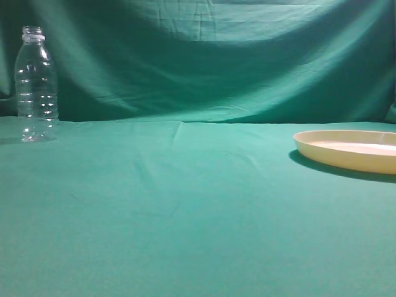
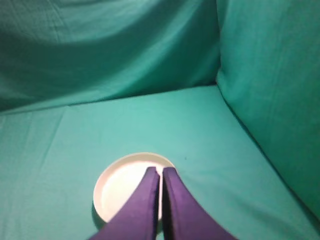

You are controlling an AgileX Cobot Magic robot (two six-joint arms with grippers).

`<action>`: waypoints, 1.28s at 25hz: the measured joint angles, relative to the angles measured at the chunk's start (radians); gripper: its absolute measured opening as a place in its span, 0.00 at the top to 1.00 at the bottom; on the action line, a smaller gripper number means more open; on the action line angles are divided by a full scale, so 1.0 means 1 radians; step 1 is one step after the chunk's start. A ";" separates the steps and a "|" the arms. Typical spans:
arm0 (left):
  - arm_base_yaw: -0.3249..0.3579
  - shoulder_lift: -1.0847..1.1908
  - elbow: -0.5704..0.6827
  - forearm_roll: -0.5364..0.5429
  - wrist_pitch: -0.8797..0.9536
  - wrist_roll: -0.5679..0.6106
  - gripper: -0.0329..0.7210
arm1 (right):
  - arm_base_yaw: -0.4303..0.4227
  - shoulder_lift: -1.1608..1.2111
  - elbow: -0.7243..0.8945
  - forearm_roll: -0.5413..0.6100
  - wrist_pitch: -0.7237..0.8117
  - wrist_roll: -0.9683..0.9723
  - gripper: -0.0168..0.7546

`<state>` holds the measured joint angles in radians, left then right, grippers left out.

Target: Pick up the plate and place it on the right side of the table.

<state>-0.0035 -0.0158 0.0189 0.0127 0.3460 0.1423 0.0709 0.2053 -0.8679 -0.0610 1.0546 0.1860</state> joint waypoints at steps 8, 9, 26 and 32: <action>0.000 0.000 0.000 -0.003 0.000 0.000 0.96 | 0.000 -0.221 0.337 0.003 -0.333 -0.064 0.98; 0.000 0.000 0.000 -0.005 0.000 0.000 0.96 | 0.000 -0.223 0.372 0.003 -0.351 -0.064 0.98; 0.000 0.000 0.000 -0.005 0.000 0.000 0.96 | 0.000 -0.223 0.867 -0.042 -0.656 -0.033 0.98; 0.000 0.000 0.000 -0.005 0.000 0.000 0.96 | 0.000 -0.223 0.893 -0.040 -0.658 -0.020 0.98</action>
<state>-0.0035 -0.0158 0.0189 0.0082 0.3460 0.1423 0.0709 -0.0174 0.0248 -0.1007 0.3961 0.1658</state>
